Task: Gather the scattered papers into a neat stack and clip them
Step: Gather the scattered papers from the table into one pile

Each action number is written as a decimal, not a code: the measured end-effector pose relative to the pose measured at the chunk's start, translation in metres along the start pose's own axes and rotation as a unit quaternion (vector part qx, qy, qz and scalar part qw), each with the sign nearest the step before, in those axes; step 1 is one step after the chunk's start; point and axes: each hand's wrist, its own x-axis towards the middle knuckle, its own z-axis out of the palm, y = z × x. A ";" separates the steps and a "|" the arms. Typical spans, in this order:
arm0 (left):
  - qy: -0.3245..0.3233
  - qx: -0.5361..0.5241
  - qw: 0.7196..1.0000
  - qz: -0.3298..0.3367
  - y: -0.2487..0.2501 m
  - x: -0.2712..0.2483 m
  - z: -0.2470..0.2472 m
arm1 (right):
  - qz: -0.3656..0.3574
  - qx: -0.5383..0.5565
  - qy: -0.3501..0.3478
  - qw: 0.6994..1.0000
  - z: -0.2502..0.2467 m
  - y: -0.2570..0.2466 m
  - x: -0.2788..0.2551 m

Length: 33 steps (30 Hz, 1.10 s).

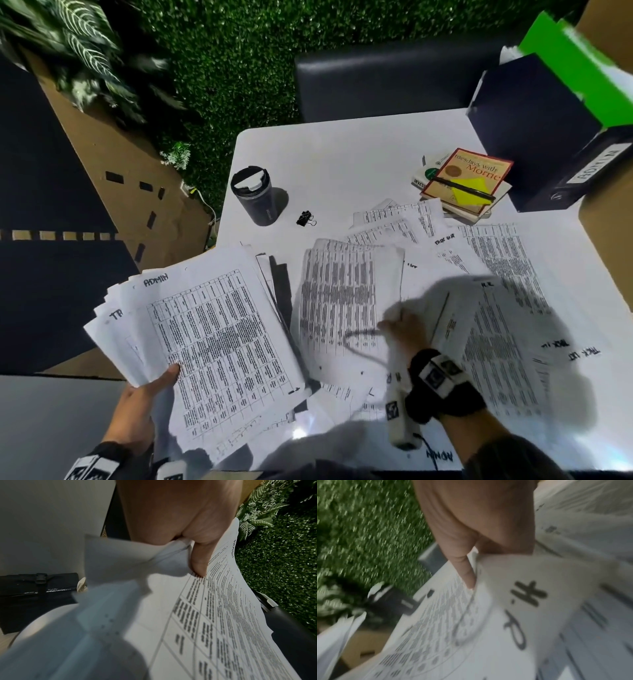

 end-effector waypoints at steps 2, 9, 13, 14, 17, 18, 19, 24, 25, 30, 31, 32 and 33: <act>-0.014 0.001 1.000 -0.010 0.006 -0.005 -0.002 | 0.016 -0.091 0.014 0.996 0.015 -0.001 -0.012; -0.002 0.015 1.000 0.003 0.003 -0.006 -0.005 | 0.061 -0.165 0.069 0.982 0.046 0.000 -0.012; 0.002 -0.006 1.000 -0.028 -0.009 0.009 -0.015 | 0.050 -0.095 0.094 0.990 0.047 -0.011 -0.022; 0.005 -0.009 1.000 -0.024 -0.011 0.012 -0.018 | 0.036 -0.052 0.102 0.993 0.045 -0.013 -0.021; -0.014 -0.025 0.999 -0.022 -0.007 0.014 -0.019 | -0.012 0.071 0.114 0.991 0.030 -0.020 -0.015; -0.017 -0.028 0.999 -0.013 -0.005 0.014 -0.019 | -0.023 0.096 0.100 0.990 0.023 -0.026 -0.013; -0.020 -0.029 0.999 -0.005 -0.002 0.014 -0.019 | -0.045 0.112 0.080 0.989 0.013 -0.030 -0.011; -0.030 -0.055 0.998 0.010 0.003 0.023 -0.014 | -0.117 0.261 0.018 0.958 -0.041 -0.050 -0.011; -0.041 -0.059 0.997 0.008 0.004 0.025 -0.010 | -0.122 0.302 0.001 0.946 -0.049 -0.055 -0.015; -0.095 -0.036 0.995 0.022 0.009 0.034 0.019 | -0.123 0.373 -0.144 0.908 -0.052 -0.067 -0.040; -0.108 -0.033 0.993 0.031 0.010 0.034 0.028 | -0.113 0.379 -0.170 0.902 -0.048 -0.066 -0.045; -0.116 -0.028 0.992 0.037 0.011 0.035 0.036 | -0.102 0.384 -0.187 0.899 -0.042 -0.065 -0.047; -0.127 -0.027 0.991 0.040 0.014 0.033 0.044 | -0.094 0.379 -0.197 0.899 -0.035 -0.065 -0.050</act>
